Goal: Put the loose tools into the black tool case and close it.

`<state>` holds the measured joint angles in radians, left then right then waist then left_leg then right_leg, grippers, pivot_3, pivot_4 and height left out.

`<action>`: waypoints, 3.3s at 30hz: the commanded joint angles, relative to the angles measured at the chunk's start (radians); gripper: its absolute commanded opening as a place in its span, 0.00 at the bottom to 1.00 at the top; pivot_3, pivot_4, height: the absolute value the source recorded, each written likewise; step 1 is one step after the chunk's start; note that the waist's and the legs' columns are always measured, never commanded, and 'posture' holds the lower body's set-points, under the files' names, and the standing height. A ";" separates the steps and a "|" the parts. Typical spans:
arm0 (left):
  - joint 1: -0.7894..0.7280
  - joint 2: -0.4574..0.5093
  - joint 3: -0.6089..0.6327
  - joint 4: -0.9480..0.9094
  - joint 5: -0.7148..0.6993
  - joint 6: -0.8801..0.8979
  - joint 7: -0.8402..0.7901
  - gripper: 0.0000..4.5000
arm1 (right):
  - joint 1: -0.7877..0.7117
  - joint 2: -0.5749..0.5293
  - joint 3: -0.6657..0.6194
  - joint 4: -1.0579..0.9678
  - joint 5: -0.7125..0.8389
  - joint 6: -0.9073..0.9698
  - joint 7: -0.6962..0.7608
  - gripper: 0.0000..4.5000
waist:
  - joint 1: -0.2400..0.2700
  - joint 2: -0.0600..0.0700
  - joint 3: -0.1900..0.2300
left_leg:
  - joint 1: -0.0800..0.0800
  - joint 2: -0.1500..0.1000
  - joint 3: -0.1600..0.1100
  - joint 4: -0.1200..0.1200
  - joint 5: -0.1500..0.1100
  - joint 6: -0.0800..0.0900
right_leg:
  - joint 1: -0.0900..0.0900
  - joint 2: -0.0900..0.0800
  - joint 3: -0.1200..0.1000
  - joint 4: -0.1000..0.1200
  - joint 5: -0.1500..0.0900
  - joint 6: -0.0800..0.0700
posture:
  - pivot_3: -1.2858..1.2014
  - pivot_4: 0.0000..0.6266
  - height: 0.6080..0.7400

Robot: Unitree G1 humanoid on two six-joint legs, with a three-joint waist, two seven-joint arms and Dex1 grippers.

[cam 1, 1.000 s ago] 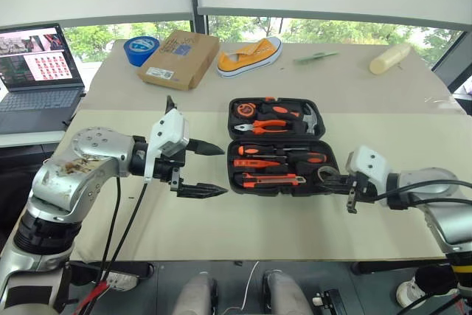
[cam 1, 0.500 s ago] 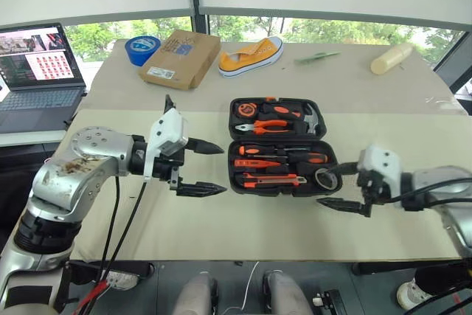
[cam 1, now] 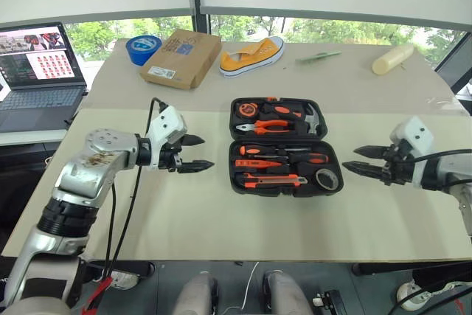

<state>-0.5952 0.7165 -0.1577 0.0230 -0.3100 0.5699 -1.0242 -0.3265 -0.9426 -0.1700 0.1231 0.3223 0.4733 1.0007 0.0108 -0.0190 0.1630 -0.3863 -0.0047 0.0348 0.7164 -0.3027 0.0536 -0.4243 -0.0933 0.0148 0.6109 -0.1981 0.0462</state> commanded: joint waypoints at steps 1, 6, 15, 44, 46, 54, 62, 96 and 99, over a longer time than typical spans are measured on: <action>-0.043 -0.063 -0.040 0.071 0.067 -0.063 0.041 0.43 | -0.073 0.025 0.011 0.113 -0.056 -0.089 -0.047 0.22 | -0.001 0.000 0.000 | 0.000 0.000 0.001 0.000 0.001 -0.001 | 0.000 0.000 0.000 0.000 0.000 0.000 | 0.52 0.24 0.96; -0.108 -0.176 -0.079 0.187 0.116 -0.110 0.065 0.03 | -0.142 0.096 0.112 0.195 -0.135 -0.183 -0.043 0.00 | -0.003 0.000 0.000 | -0.001 0.000 0.001 -0.001 0.002 -0.004 | -0.001 0.001 0.000 0.000 0.000 0.000 | 0.52 0.24 0.96; -0.106 -0.238 -0.098 0.126 0.119 -0.053 0.037 0.01 | -0.168 0.182 0.158 0.142 -0.153 -0.187 -0.053 0.00 | -0.009 0.000 0.000 | -0.003 0.000 0.000 0.000 0.003 -0.005 | -0.002 -0.001 0.000 0.000 0.000 0.000 | 0.52 0.24 0.96; 0.217 -0.048 -0.009 -0.127 0.060 0.019 -0.065 0.12 | 0.241 0.051 -0.121 -0.226 -0.036 0.018 -0.067 0.00 | 0.001 0.000 0.000 | -0.001 0.001 0.001 -0.001 -0.001 0.001 | -0.002 -0.001 0.000 0.000 0.000 0.000 | 0.52 0.24 0.96; 0.182 -0.018 0.031 -0.056 0.066 0.025 -0.053 0.23 | 0.188 0.043 -0.147 -0.215 -0.002 0.077 -0.080 0.17 | -0.004 0.000 0.000 | 0.000 0.001 0.001 -0.001 -0.001 0.001 | -0.002 0.000 0.000 0.000 0.000 0.000 | 0.52 0.24 0.96; -0.153 -0.166 0.199 0.190 -0.078 0.399 0.133 0.89 | -0.093 0.101 -0.128 -0.158 0.100 0.333 -0.192 0.79 | 0.004 0.000 0.000 | 0.000 0.001 -0.001 0.001 -0.001 0.001 | 0.000 -0.001 -0.002 0.002 0.000 0.000 | 0.52 0.24 0.96; -0.337 -0.399 0.236 0.449 -0.018 0.467 0.433 1.00 | -0.391 0.266 0.005 0.128 0.018 0.414 -0.381 1.00 | -0.012 0.000 0.000 | -0.002 -0.004 -0.002 0.002 0.003 -0.006 | -0.002 -0.002 -0.001 0.002 0.000 0.000 | 0.52 0.24 0.96; -0.386 -0.477 0.168 0.396 0.021 0.230 0.465 0.00 | -0.550 0.392 0.062 0.332 -0.064 0.207 -0.409 0.01 | -0.021 -0.001 -0.002 | -0.004 -0.008 -0.003 -0.003 0.008 -0.014 | -0.008 -0.009 0.000 0.006 0.001 0.001 | 0.52 0.24 0.96; -0.434 -0.489 0.168 0.439 0.047 0.089 0.449 0.00 | -0.602 0.412 0.048 0.376 -0.082 0.127 -0.435 0.01 | -0.024 -0.001 -0.002 | -0.012 -0.013 -0.003 -0.004 0.010 -0.014 | -0.017 -0.012 0.000 0.008 0.002 0.002 | 0.52 0.24 0.96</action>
<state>-0.9519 0.2519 0.0238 0.4812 -0.2647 0.7910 -0.5333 -0.8551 -0.5517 -0.1010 0.5161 0.2344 0.7013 0.5701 -0.0134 -0.0198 0.1614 -0.4004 -0.0182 0.0321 0.7128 -0.2911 0.0397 -0.4445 -0.1064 0.0148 0.6208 -0.1965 0.0481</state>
